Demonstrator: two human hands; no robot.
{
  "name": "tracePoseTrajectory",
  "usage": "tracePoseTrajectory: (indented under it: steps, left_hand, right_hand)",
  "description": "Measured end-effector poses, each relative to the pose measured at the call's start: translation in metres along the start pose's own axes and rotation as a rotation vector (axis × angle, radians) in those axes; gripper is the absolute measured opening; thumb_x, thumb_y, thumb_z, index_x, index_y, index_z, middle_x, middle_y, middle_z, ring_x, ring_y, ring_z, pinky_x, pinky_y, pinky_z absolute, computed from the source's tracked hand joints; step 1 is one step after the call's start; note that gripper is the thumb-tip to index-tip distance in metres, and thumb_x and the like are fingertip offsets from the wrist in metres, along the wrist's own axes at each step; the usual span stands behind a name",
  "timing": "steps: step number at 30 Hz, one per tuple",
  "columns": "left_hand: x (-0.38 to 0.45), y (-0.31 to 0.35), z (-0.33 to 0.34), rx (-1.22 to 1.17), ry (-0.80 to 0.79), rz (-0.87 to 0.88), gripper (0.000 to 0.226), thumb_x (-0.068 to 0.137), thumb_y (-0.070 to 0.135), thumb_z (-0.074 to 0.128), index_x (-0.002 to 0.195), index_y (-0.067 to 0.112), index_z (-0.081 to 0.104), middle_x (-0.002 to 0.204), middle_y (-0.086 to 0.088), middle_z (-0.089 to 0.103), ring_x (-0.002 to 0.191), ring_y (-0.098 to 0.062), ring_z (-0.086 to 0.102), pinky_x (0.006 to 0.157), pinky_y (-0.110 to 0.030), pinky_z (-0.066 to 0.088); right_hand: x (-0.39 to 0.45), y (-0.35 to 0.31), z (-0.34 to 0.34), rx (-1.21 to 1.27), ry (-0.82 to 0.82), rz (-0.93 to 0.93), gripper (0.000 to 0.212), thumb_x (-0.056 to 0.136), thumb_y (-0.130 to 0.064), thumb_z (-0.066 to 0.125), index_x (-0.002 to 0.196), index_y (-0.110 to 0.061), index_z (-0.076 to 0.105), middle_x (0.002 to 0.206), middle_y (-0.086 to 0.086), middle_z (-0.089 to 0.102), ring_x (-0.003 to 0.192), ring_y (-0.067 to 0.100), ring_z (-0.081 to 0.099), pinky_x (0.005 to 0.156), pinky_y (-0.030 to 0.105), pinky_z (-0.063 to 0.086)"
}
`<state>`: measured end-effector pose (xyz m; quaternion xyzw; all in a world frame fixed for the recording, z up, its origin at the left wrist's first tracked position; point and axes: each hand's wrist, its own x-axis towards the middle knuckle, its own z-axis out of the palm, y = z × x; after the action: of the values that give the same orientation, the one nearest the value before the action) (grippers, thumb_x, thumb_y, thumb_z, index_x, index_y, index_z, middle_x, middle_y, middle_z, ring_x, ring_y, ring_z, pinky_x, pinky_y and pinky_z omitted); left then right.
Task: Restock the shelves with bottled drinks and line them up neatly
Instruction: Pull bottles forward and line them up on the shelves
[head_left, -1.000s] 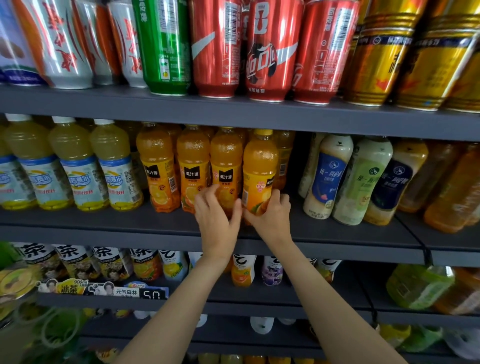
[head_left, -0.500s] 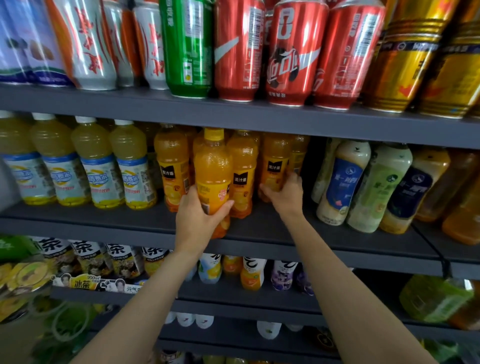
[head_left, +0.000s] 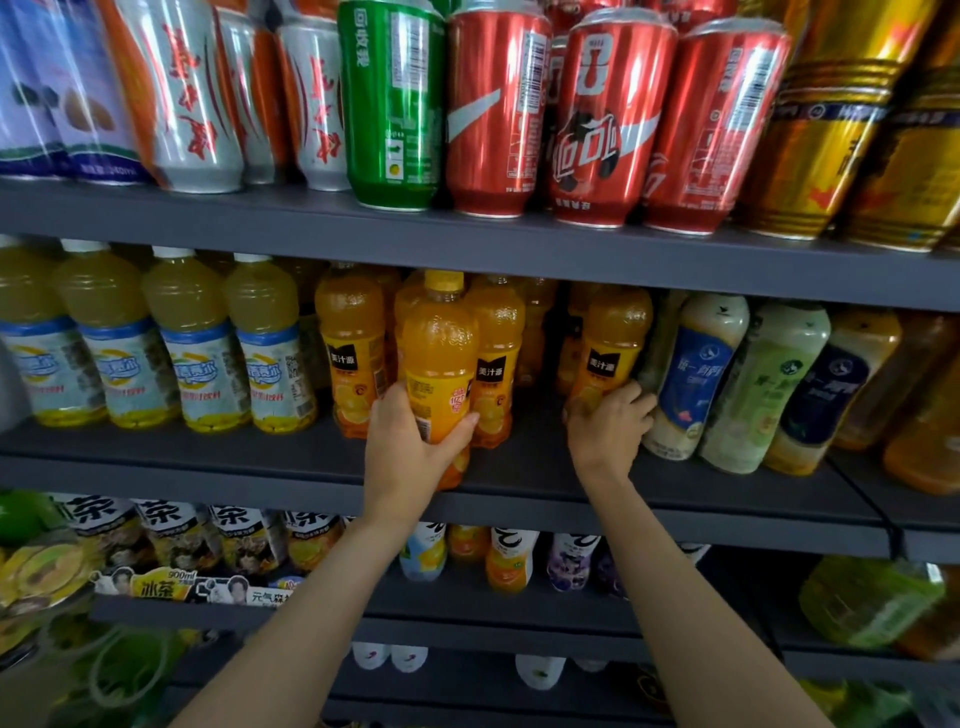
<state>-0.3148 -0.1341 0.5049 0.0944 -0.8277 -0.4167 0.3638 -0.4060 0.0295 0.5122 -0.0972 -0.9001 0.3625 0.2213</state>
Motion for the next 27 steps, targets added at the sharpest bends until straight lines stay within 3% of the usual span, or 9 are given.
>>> tracePoseTrajectory:
  steps: [5, 7, 10, 13, 16, 18, 21, 27]
  left_hand:
    - [0.0, 0.001, -0.001, -0.013, -0.002, 0.025, 0.053, 0.072, 0.044, 0.072, 0.108, 0.011, 0.05, 0.098, 0.003, 0.048, 0.096, -0.011, 0.043, 0.079, -0.023, 0.035]
    - [0.0, 0.001, -0.002, -0.02, -0.009, 0.029, 0.053, 0.072, 0.044, 0.072, 0.109, 0.012, 0.05, 0.099, 0.003, 0.048, 0.097, -0.01, 0.043, 0.079, -0.023, 0.035]
    - [0.001, -0.001, -0.003, -0.039, -0.016, 0.027, 0.053, 0.071, 0.045, 0.072, 0.107, 0.013, 0.05, 0.099, 0.0, 0.051, 0.097, -0.011, 0.045, 0.079, -0.023, 0.037]
    - [0.002, -0.001, -0.004, -0.025, -0.026, 0.021, 0.054, 0.071, 0.046, 0.072, 0.107, 0.013, 0.049, 0.099, 0.002, 0.049, 0.096, -0.01, 0.044, 0.078, -0.022, 0.036]
    - [0.002, 0.0, -0.005, -0.027, -0.023, 0.032, 0.053, 0.071, 0.045, 0.073, 0.106, 0.014, 0.049, 0.096, 0.004, 0.047, 0.095, -0.009, 0.043, 0.078, -0.022, 0.036]
    - [0.003, 0.0, -0.004, -0.035, -0.025, 0.03, 0.053, 0.07, 0.045, 0.073, 0.106, 0.015, 0.048, 0.096, 0.004, 0.046, 0.095, -0.01, 0.044, 0.078, -0.023, 0.036]
    - [0.003, -0.002, -0.004, -0.044, -0.03, 0.03, 0.051, 0.069, 0.046, 0.072, 0.103, 0.018, 0.046, 0.095, 0.006, 0.046, 0.095, -0.013, 0.046, 0.079, -0.025, 0.039]
    - [0.003, -0.006, -0.002, -0.05, -0.026, 0.034, 0.065, 0.063, 0.058, 0.063, 0.107, 0.012, 0.049, 0.095, 0.002, 0.047, 0.093, -0.016, 0.049, 0.078, -0.028, 0.042]
  right_hand:
    - [-0.011, 0.003, -0.004, -0.036, 0.078, 0.02, 0.072, 0.087, -0.017, 0.061, 0.14, 0.003, 0.018, 0.136, 0.024, 0.031, 0.121, 0.04, 0.035, 0.103, 0.045, 0.032]
    - [-0.017, -0.001, -0.006, 0.04, 0.16, -0.008, 0.07, 0.086, -0.013, 0.061, 0.141, 0.002, 0.02, 0.138, 0.023, 0.029, 0.123, 0.038, 0.034, 0.105, 0.044, 0.033]
    - [-0.034, -0.014, -0.005, 0.201, 0.287, -0.278, 0.053, 0.087, -0.008, 0.06, 0.134, 0.001, 0.038, 0.134, 0.021, 0.039, 0.122, 0.032, 0.039, 0.101, 0.03, 0.034]
    - [-0.034, -0.025, 0.006, 0.212, 0.117, -0.443, 0.038, 0.091, -0.008, 0.055, 0.127, 0.002, 0.048, 0.124, 0.018, 0.052, 0.118, 0.028, 0.048, 0.098, 0.027, 0.038]
    - [-0.008, -0.035, 0.017, 0.282, -0.182, -0.231, 0.043, 0.095, -0.01, 0.05, 0.136, -0.001, 0.04, 0.134, 0.017, 0.049, 0.126, 0.028, 0.046, 0.103, 0.031, 0.037]
    - [0.008, -0.039, 0.022, 0.287, -0.296, -0.143, 0.049, 0.096, -0.012, 0.047, 0.142, -0.006, 0.032, 0.142, 0.014, 0.043, 0.132, 0.027, 0.04, 0.106, 0.033, 0.033]
    - [0.022, -0.043, 0.031, 0.31, -0.345, -0.077, 0.051, 0.096, -0.014, 0.047, 0.143, -0.011, 0.028, 0.145, 0.011, 0.039, 0.134, 0.027, 0.037, 0.107, 0.036, 0.033]
    - [0.04, -0.052, 0.05, 0.284, -0.362, 0.02, 0.036, 0.095, -0.014, 0.047, 0.13, -0.01, 0.042, 0.132, 0.013, 0.051, 0.122, 0.029, 0.049, 0.099, 0.038, 0.041]
